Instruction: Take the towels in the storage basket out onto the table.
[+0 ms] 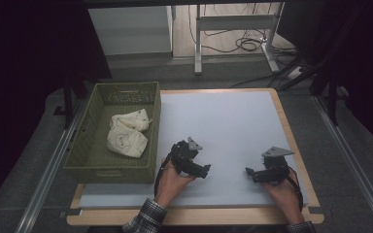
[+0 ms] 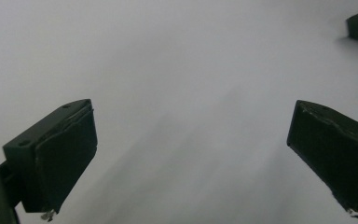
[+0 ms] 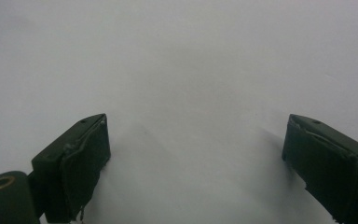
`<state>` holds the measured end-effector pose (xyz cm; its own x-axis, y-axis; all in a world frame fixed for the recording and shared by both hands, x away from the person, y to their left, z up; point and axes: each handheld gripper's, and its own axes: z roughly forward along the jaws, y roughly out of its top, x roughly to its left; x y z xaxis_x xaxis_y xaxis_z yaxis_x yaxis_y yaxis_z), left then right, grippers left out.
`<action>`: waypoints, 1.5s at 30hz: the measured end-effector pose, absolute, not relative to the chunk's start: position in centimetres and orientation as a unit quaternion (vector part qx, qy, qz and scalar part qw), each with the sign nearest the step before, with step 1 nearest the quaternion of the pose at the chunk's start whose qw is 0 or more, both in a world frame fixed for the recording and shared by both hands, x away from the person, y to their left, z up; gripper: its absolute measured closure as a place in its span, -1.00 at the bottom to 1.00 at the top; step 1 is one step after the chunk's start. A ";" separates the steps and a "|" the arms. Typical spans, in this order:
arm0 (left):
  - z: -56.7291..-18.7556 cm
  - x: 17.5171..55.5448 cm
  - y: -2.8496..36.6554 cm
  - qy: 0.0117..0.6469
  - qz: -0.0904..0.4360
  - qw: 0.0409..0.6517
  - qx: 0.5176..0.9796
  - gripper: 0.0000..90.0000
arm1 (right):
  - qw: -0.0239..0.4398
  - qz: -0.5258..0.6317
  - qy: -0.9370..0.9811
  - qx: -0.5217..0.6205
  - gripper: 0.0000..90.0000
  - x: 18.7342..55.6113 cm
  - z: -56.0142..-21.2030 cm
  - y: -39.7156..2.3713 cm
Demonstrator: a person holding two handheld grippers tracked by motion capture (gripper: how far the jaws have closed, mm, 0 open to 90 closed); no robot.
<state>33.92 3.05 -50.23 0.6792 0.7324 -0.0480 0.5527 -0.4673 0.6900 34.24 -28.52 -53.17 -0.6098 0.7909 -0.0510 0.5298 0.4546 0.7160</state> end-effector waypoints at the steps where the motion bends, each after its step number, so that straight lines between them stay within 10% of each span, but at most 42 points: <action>1: -50.0 34.0 3.1 0.379 0.127 0.351 0.847 -0.96 | 0.193 0.339 0.831 0.397 -0.82 34.2 -53.2 -28.5; 24: -43.1 35.9 4.9 0.377 0.128 0.363 0.842 -0.96 | 0.193 0.339 0.831 0.397 -0.83 34.3 -53.2 -28.5; 45: -38.7 38.1 14.8 0.440 0.183 0.352 0.805 -0.93 | 0.193 0.340 0.830 0.397 -0.83 34.3 -53.2 -28.5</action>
<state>38.10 14.77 -38.73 0.5451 0.8383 -0.0145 0.5800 -0.3645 0.7285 34.26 -28.52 -53.19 -0.6101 0.7906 -0.0517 0.5278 0.4542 0.7177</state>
